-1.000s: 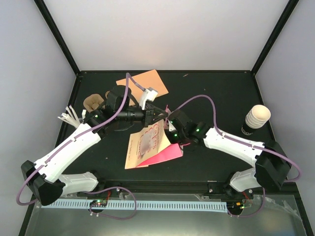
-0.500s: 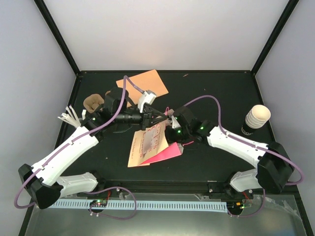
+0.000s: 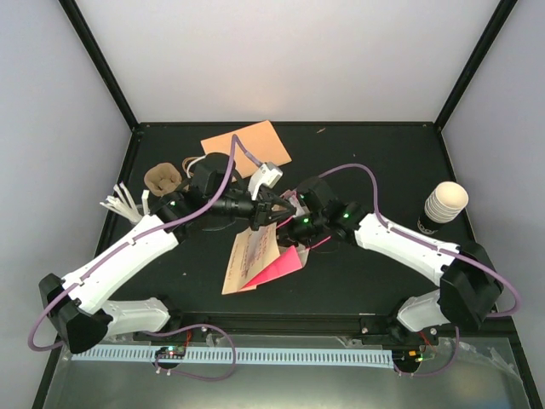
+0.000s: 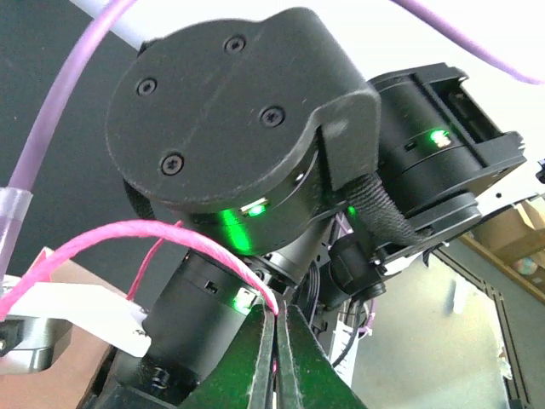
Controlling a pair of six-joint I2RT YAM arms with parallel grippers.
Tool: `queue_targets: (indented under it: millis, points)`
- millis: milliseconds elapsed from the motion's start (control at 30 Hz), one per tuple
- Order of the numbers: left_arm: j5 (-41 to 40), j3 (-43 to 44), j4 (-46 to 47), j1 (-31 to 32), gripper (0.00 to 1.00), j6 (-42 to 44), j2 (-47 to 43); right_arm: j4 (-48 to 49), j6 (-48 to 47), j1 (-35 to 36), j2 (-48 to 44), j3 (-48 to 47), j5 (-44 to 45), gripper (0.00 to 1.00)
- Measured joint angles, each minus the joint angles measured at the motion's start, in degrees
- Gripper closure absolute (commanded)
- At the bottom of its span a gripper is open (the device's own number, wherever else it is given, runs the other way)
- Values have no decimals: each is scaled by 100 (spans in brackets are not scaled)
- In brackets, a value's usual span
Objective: Pack the takeout coffee
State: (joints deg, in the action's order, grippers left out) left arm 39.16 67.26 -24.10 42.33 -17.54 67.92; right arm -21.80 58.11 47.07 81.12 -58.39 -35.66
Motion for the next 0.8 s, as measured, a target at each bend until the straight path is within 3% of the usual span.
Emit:
queue_targets:
  millis: [533, 800]
  points:
    - [-17, 269, -46, 105, 98, 308, 7, 772, 1294, -446, -37, 566, -501, 99]
    - [-103, 476, -166, 181, 99, 660, 264, 573, 1257, -442, -131, 516, -365, 99]
